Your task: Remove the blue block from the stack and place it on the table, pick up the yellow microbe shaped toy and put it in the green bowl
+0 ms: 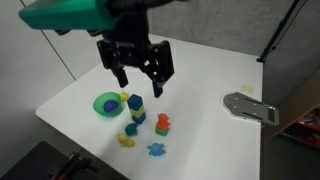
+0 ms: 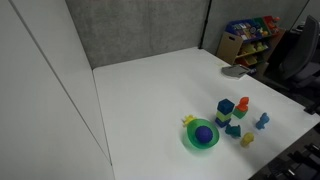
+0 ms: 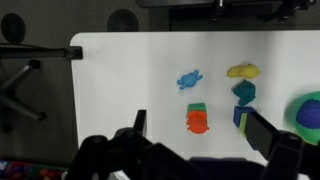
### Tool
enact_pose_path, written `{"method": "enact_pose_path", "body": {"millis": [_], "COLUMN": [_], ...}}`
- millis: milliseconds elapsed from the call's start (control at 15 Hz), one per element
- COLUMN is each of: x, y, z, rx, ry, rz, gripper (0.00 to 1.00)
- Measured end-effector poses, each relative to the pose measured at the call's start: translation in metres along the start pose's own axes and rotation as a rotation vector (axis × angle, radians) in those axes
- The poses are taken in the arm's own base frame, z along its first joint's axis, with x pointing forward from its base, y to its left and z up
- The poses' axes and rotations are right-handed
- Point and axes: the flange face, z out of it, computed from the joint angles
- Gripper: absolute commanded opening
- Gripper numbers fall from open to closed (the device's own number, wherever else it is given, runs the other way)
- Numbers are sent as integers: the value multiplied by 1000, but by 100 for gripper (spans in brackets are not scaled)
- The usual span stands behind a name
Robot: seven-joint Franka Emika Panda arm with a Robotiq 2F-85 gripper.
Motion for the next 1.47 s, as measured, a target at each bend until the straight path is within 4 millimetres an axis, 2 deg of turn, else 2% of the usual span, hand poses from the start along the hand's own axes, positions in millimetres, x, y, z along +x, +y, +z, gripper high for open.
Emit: {"method": "enact_pose_path", "body": {"millis": [333, 600, 867, 1467], "x": [28, 51, 78, 128], "y": [-54, -98, -127, -171], "z": [-8, 8, 41, 122], "rx": [41, 120, 185, 238], "ry": [12, 21, 27, 128], "rz": [-76, -119, -129, -92], "gripper": [100, 100, 100, 100]}}
